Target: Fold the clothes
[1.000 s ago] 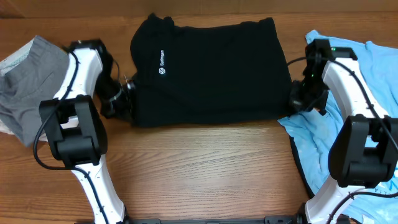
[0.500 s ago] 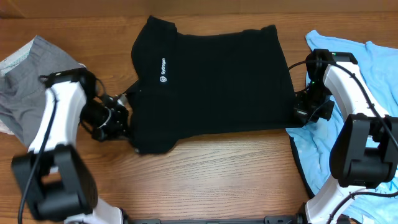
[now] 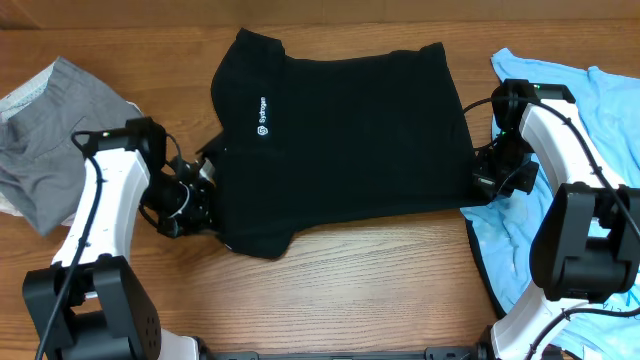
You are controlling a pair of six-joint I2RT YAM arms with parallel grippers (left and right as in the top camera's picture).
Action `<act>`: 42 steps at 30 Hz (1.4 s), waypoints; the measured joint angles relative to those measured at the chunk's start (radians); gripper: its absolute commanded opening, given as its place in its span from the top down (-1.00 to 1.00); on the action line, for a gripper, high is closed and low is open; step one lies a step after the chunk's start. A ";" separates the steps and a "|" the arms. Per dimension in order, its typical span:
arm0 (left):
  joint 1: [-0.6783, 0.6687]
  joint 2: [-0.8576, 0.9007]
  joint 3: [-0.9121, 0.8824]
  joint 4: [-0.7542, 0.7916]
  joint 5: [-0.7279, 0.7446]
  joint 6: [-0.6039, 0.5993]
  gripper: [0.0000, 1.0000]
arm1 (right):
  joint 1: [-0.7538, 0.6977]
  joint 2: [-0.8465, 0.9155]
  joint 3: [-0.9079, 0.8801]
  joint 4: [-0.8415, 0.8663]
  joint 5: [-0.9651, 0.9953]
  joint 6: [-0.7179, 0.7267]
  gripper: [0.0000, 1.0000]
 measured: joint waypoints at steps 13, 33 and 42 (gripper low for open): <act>0.017 0.001 -0.034 0.398 -0.023 -0.143 -0.72 | 0.000 0.000 -0.001 0.032 0.009 0.004 0.92; 0.041 0.268 -0.013 0.889 -0.159 -0.328 -0.24 | 0.000 0.000 -0.001 0.052 0.010 0.009 0.92; 0.041 0.318 -0.013 0.956 0.032 -0.216 0.28 | 0.000 0.000 -0.001 0.053 0.010 0.014 0.92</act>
